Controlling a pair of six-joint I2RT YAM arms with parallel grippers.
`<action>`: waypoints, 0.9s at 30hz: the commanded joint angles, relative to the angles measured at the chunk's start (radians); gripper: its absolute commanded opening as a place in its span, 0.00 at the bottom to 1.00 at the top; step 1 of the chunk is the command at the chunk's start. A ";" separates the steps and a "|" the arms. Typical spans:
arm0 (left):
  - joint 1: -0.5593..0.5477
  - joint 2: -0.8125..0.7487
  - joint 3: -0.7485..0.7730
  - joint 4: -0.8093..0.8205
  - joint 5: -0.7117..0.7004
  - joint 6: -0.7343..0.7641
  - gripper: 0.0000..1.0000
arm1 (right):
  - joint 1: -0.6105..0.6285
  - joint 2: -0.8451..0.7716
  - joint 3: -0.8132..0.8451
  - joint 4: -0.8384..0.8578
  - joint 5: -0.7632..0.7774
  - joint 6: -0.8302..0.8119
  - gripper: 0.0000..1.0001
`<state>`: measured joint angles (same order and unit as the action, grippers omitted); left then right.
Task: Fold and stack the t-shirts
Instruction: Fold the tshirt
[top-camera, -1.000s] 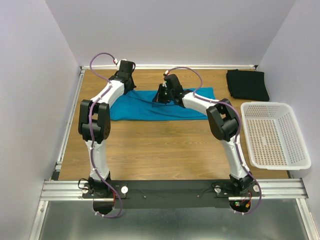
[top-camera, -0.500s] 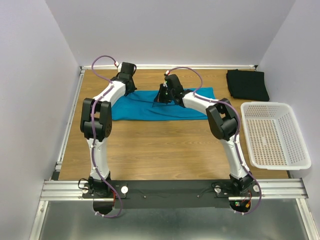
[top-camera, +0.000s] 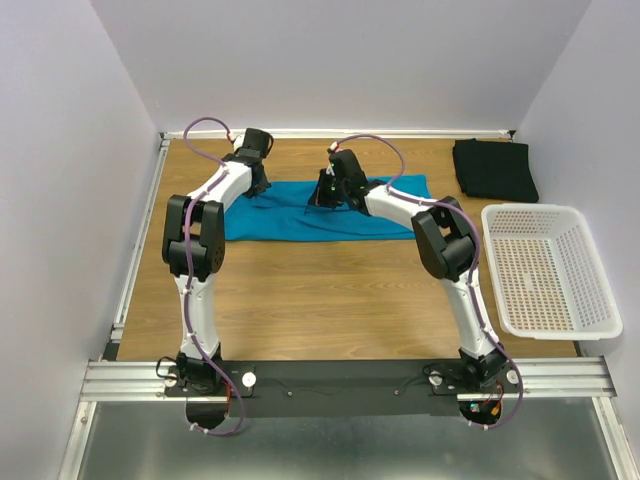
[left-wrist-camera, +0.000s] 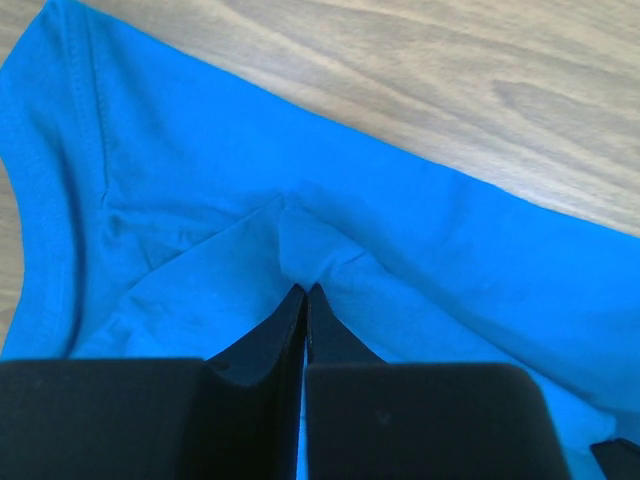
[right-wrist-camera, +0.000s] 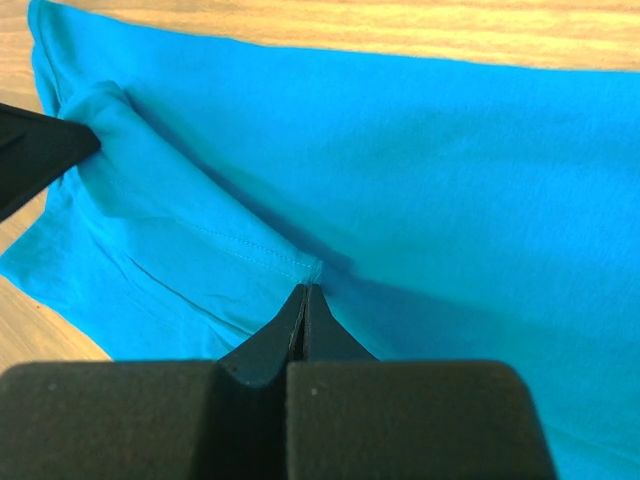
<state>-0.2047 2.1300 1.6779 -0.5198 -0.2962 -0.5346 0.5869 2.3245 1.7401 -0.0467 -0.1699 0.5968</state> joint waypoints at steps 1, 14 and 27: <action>0.011 -0.050 0.032 -0.045 -0.057 0.005 0.09 | -0.006 -0.033 -0.025 -0.004 -0.009 -0.020 0.01; 0.021 -0.019 0.124 -0.112 -0.086 0.057 0.09 | -0.006 -0.079 -0.036 -0.005 -0.074 0.014 0.01; 0.024 0.031 0.144 -0.129 -0.098 0.082 0.09 | 0.010 -0.067 -0.056 -0.010 -0.144 0.066 0.01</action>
<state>-0.1928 2.1307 1.8080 -0.6331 -0.3374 -0.4706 0.5888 2.2768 1.7077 -0.0456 -0.2821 0.6411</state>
